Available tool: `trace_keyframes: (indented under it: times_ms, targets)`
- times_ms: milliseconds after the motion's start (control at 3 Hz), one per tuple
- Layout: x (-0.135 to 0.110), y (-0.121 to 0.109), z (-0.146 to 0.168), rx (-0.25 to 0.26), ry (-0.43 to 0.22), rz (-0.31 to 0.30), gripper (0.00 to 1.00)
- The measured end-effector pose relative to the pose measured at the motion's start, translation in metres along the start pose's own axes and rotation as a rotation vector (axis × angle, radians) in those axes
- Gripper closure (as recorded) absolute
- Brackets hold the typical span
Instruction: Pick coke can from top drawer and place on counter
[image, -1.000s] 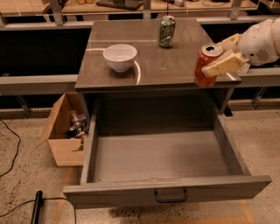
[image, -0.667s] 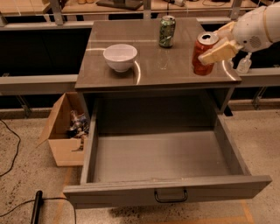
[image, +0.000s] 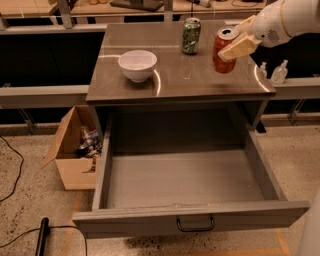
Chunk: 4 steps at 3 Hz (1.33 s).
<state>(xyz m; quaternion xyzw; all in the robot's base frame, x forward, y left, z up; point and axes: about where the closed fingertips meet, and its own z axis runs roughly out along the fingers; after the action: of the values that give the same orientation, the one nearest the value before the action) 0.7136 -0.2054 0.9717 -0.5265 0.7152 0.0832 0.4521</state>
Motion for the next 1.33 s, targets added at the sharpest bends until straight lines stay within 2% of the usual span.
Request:
trace_keyframes:
  times_ms: [333, 667, 1000, 1333]
  targets:
    - [0.006, -0.022, 0.023, 0.033, 0.011, 0.014, 1.0]
    - [0.015, -0.041, 0.046, 0.069, 0.01, 0.049, 0.86]
    - [0.026, -0.055, 0.064, 0.095, 0.012, 0.096, 0.62]
    - [0.036, -0.06, 0.076, 0.096, 0.013, 0.134, 0.4]
